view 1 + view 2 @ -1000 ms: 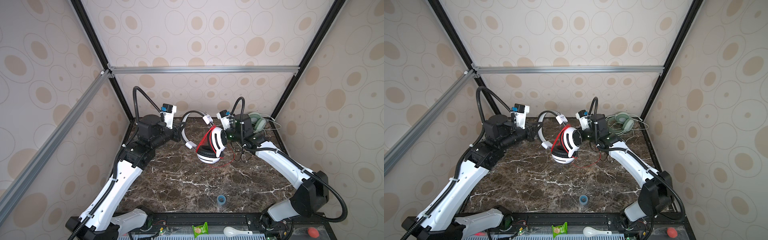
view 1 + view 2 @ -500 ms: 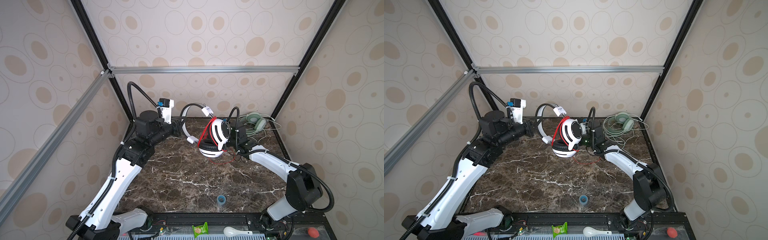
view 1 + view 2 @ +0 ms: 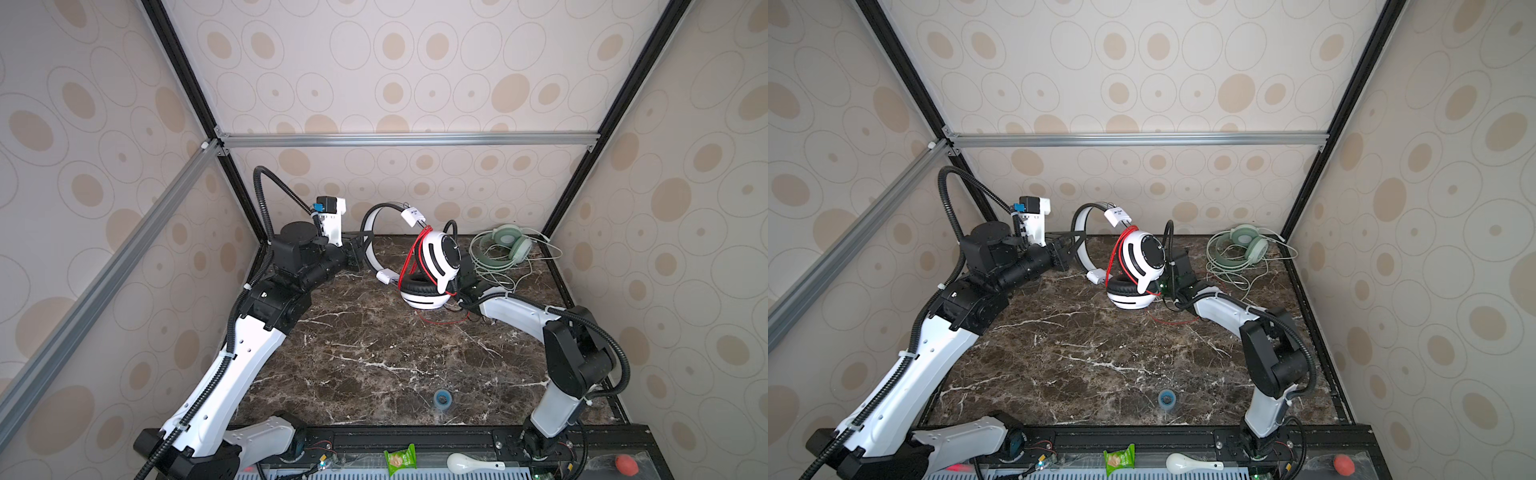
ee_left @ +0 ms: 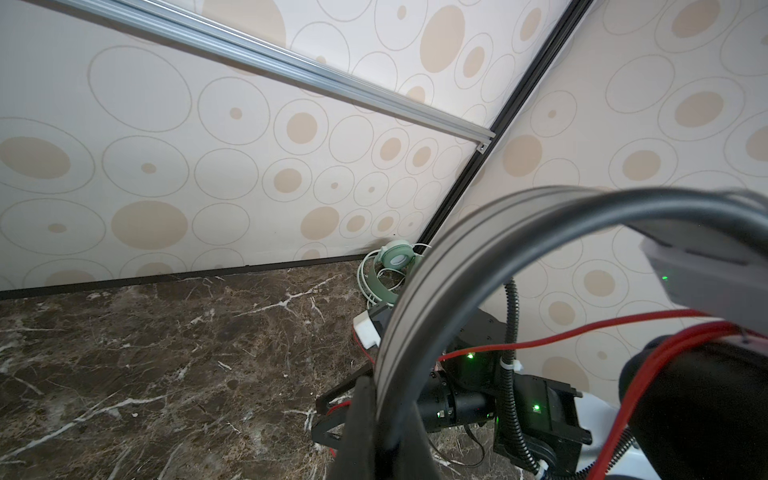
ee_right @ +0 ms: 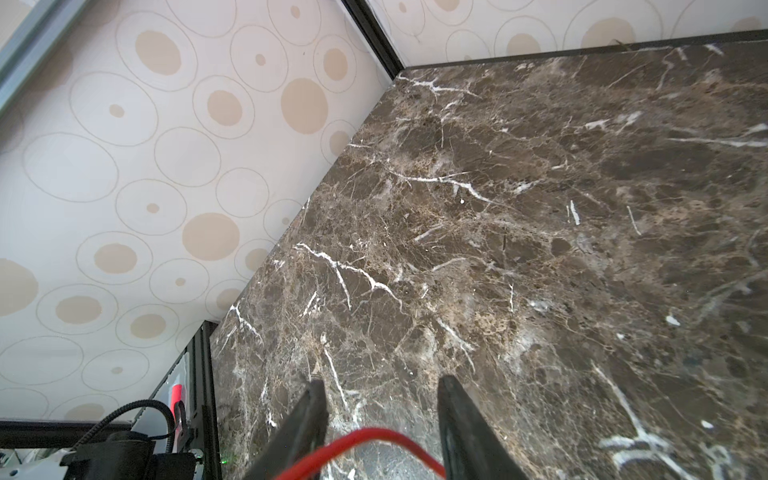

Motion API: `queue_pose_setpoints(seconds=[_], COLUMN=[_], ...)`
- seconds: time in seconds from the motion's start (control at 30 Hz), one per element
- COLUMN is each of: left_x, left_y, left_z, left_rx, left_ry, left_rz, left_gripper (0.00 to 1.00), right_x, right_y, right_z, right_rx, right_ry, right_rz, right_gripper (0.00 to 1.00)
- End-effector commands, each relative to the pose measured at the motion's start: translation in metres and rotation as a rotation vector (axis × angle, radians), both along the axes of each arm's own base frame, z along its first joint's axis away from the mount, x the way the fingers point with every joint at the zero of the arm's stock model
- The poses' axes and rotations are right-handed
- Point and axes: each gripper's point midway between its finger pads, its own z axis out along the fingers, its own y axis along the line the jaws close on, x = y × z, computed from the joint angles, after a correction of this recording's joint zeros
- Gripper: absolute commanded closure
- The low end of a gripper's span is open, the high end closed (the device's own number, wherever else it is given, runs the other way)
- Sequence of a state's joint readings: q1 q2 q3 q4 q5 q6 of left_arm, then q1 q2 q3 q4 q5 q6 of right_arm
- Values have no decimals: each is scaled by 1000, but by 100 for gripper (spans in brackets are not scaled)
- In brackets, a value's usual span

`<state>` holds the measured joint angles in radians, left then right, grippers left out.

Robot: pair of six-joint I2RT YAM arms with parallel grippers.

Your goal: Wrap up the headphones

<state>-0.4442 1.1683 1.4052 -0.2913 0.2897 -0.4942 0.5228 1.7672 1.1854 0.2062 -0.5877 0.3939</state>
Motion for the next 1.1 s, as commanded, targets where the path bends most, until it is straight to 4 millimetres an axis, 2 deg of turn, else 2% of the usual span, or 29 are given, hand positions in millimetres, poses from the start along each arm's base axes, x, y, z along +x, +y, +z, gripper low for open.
queue_pose_setpoints(seconds=[0.0, 0.1, 0.2, 0.37, 0.5, 0.7, 0.8, 0.87, 1.07], left_x=[-4, -2, 1, 13, 27, 45, 56, 63, 79], left_y=[2, 3, 7, 22, 46, 65, 79, 87, 89], left_z=[46, 47, 46, 46, 42, 33, 20, 9, -5], left_rx=[-131, -148, -159, -167, -196, -277, -308, -332, -357], left_ry=[-105, -110, -104, -80, -44, 4, 61, 110, 157], left_rz=[-7, -4, 11, 87, 205, 330, 426, 478, 517], left_gripper=[100, 100, 100, 100, 100, 100, 100, 100, 100], right_x=[1, -1, -6, -22, -38, -62, -73, -80, -105], right_y=[12, 18, 19, 12, 2, -9, -17, -23, -34], right_z=[-4, -20, -33, -48, -59, -75, -77, -75, -66], right_rx=[-6, -21, -40, -76, -130, -336, -392, -406, -529], right_ry=[-17, 10, 37, 82, 97, 106, 115, 108, 31], right_rz=[37, 57, 67, 69, 52, 20, -14, -31, -20], right_gripper=[55, 56, 62, 87, 100, 100, 100, 100, 100])
